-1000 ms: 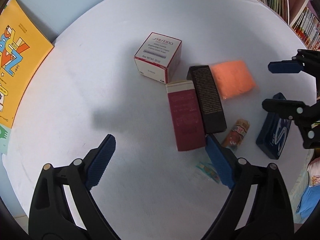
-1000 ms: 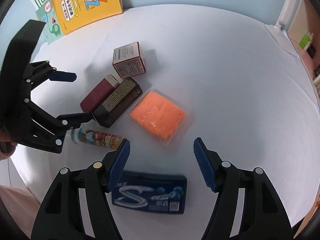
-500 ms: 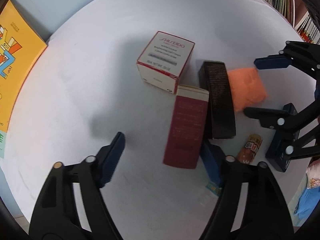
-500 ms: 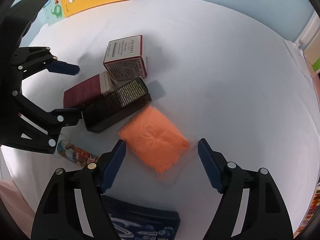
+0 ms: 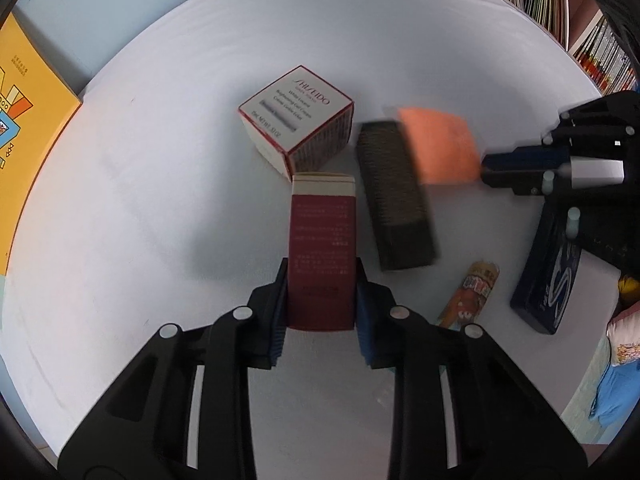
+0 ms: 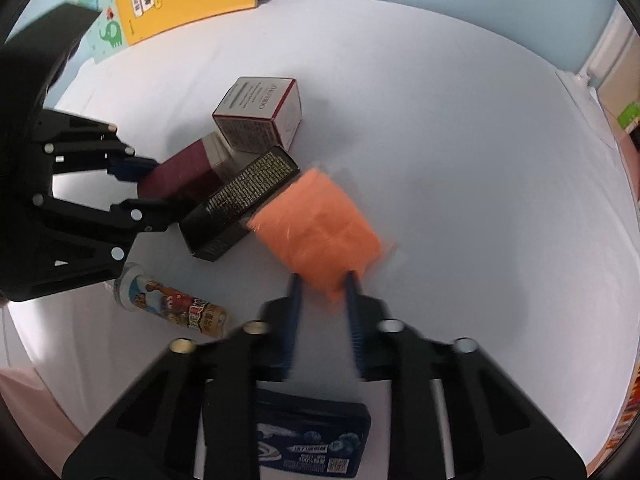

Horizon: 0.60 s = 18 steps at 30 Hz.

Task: Collect trash
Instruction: 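Grasp the dark red box with the left tool while the right grasps the orange clay bag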

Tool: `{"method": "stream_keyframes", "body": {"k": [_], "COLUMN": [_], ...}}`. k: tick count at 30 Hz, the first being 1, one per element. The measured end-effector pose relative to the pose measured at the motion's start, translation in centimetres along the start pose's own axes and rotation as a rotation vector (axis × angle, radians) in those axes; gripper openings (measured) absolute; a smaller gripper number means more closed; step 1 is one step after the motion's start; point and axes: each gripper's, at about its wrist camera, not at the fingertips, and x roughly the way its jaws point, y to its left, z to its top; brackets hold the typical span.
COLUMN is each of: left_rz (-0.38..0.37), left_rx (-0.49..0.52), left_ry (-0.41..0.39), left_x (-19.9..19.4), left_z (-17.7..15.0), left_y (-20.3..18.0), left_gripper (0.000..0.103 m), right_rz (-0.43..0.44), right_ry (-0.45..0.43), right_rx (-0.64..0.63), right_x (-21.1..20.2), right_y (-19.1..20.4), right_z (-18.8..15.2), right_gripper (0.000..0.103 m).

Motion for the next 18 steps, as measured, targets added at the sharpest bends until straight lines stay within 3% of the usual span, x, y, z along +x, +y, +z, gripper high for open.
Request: {"method": "stream_keyframes", "body": {"k": [5, 7, 8, 9, 10, 11, 12, 13, 18], "left_rz": [0.005, 0.008, 0.016, 0.016, 0.019, 0.033, 0.04, 0.049, 0.037], "left_rx": [-0.008, -0.01, -0.01, -0.01, -0.01, -0.009, -0.006, -0.004, -0.017], "left_ry": [-0.006, -0.001, 0.001, 0.002, 0.002, 0.0, -0.005, -0.01, 0.002], "left_x": [-0.2, -0.1, 0.0, 0.0, 0.2, 0.2, 0.1, 0.1, 1.0], "left_z": [-0.6, -0.8, -0.7, -0.5, -0.2, -0.3, -0.2, 0.0, 1.4], "left_y": [-0.1, 0.2, 0.3, -0.1, -0.2, -0.2, -0.2, -1.0, -0.5], "left_gripper": [0.026, 0.027, 0.027, 0.029, 0.046, 0.057, 0.075, 0.08, 0.079], "right_rz": [0.011, -0.001, -0.025, -0.062, -0.081, -0.088, -0.093, -0.107, -0.131], "right_ry": [-0.008, -0.018, -0.02, -0.034, -0.054, -0.078, -0.087, -0.082, -0.032], "right_rx": [0.02, 0.011, 0.008, 0.002, -0.008, -0.027, -0.055, -0.067, -0.131], "right_x": [-0.3, -0.7, -0.8, -1.0, -1.3, -1.6, -1.6, -1.4, 1.1], "right_y": [-0.2, -0.2, -0.1, 0.1, 0.3, 0.5, 0.9, 1.1, 2.4], "right_z": [0.0, 0.0, 0.1, 0.3, 0.5, 0.6, 1.0, 1.3, 3.1], "right_gripper": [0.002, 0.014, 0.044, 0.064, 0.089, 0.089, 0.089, 0.089, 0.089]}}
